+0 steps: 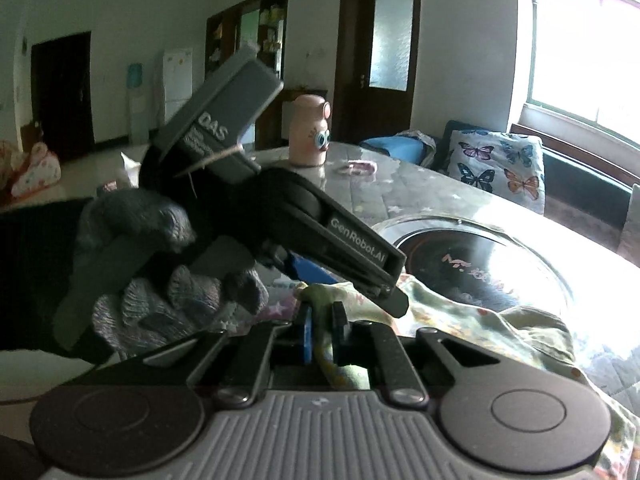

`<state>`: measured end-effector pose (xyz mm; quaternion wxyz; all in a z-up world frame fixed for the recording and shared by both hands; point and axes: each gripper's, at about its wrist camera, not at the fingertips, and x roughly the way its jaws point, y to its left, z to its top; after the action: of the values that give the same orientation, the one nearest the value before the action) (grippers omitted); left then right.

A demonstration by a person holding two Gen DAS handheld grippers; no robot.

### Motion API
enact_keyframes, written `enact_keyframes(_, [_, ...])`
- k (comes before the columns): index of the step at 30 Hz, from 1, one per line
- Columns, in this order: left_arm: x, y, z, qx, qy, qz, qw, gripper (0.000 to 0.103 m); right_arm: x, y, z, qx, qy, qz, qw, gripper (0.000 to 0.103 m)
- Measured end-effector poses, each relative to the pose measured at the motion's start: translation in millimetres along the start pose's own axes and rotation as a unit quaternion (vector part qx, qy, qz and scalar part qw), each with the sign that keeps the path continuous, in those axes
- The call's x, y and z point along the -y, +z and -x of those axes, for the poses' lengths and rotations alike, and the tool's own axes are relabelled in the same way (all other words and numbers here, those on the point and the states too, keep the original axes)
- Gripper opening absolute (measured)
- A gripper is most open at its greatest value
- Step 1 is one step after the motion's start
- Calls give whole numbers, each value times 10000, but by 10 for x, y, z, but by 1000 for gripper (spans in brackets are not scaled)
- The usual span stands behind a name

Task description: Fold clothes

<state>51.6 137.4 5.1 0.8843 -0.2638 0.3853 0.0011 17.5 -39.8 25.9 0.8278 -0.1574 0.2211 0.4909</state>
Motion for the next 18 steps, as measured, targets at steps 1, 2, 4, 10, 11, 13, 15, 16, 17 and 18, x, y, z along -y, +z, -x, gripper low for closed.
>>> enact_keyframes(1, [-10,2,-10,-14,-55,76,10000,51,11,-5,26,23,5,-33,10000,8])
enact_keyframes(2, [-23,-3,-21,-38,-115,140,9998,46,19,-11,49,42,15,-64,10000,8])
enact_keyframes(4, [-38,-21,-46,-56,-208,233,9995,34,11,-26,65,48,45,-94,9999,8])
enact_keyframes(10, [-58,-49,-84,-45,-289,307,9991,15,-2,-75,51,11,76,-129,9999,8])
enact_keyframes(11, [-57,-46,-89,-41,-277,295,9992,14,-1,-88,64,-8,104,-140,9998,8])
enact_keyframes(13, [-50,-48,-92,-23,-262,255,9993,13,16,-115,107,-3,93,-189,9998,10])
enact_keyframes(15, [-37,-54,-92,-1,-233,207,9995,13,54,-150,165,-8,8,-264,9997,11])
enact_keyframes(16, [-32,-67,-90,11,-221,186,9996,13,88,-179,205,-13,-65,-321,9995,11])
enact_keyframes(17, [-29,-71,-89,20,-213,175,9996,13,132,-210,248,-18,-153,-397,9991,11])
enact_keyframes(18, [-29,-74,-90,24,-209,171,9996,13,181,-242,292,-26,-250,-479,9985,11])
